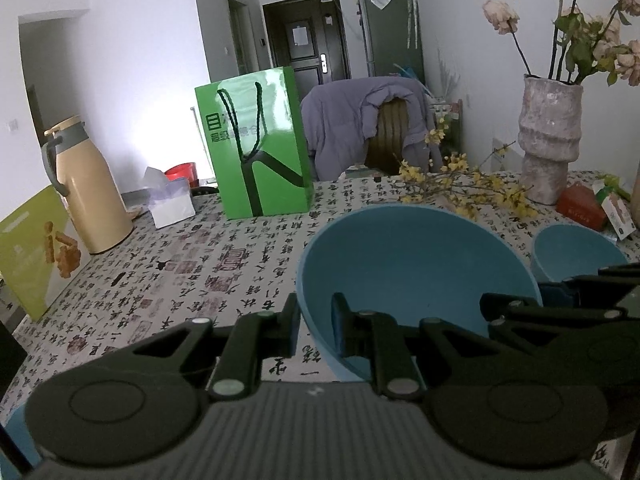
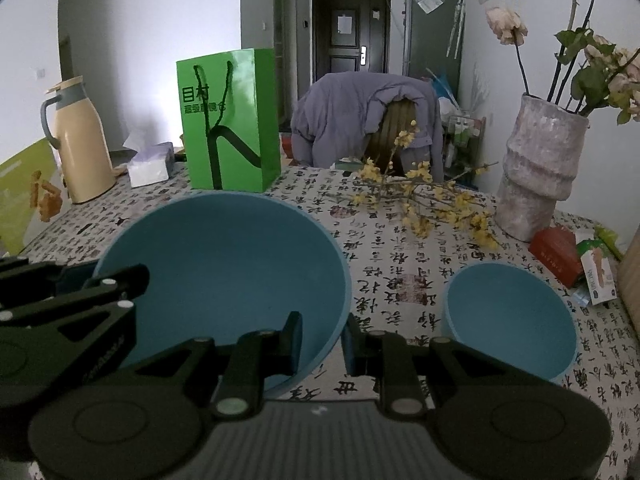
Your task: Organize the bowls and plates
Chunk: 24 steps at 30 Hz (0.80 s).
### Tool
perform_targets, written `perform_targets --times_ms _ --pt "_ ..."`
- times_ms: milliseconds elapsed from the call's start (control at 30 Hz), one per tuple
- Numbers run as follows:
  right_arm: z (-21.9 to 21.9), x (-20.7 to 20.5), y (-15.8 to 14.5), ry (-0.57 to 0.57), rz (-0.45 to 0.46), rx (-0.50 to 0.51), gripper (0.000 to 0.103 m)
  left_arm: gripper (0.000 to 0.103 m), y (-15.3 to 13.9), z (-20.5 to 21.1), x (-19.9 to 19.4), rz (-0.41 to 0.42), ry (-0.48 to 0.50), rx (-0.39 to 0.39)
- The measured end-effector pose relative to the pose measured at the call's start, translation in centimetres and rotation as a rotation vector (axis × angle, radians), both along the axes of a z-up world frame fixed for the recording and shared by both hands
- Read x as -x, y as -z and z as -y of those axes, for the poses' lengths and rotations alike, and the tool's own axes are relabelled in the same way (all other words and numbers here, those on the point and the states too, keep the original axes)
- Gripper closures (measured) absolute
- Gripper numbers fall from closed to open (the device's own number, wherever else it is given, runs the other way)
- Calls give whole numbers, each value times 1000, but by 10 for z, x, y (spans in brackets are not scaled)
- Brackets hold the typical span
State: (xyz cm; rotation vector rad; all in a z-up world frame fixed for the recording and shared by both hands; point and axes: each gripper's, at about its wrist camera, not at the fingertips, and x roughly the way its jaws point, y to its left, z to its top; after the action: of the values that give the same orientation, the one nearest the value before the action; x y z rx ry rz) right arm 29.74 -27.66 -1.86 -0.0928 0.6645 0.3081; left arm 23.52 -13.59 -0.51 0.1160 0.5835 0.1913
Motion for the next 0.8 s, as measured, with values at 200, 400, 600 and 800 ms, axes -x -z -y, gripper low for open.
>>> perform_targets --times_ms 200,400,600,800 --pt "-7 7 -2 -5 3 3 83 86 -2 -5 6 2 -4 1" --pt "-14 15 -4 -10 4 5 83 86 -5 -13 15 7 -11 7" --pt "-22 23 -9 -13 14 16 83 86 -8 -19 23 15 -15 19" --pt "-30 31 -14 -23 22 25 83 86 -10 -29 31 18 -20 25"
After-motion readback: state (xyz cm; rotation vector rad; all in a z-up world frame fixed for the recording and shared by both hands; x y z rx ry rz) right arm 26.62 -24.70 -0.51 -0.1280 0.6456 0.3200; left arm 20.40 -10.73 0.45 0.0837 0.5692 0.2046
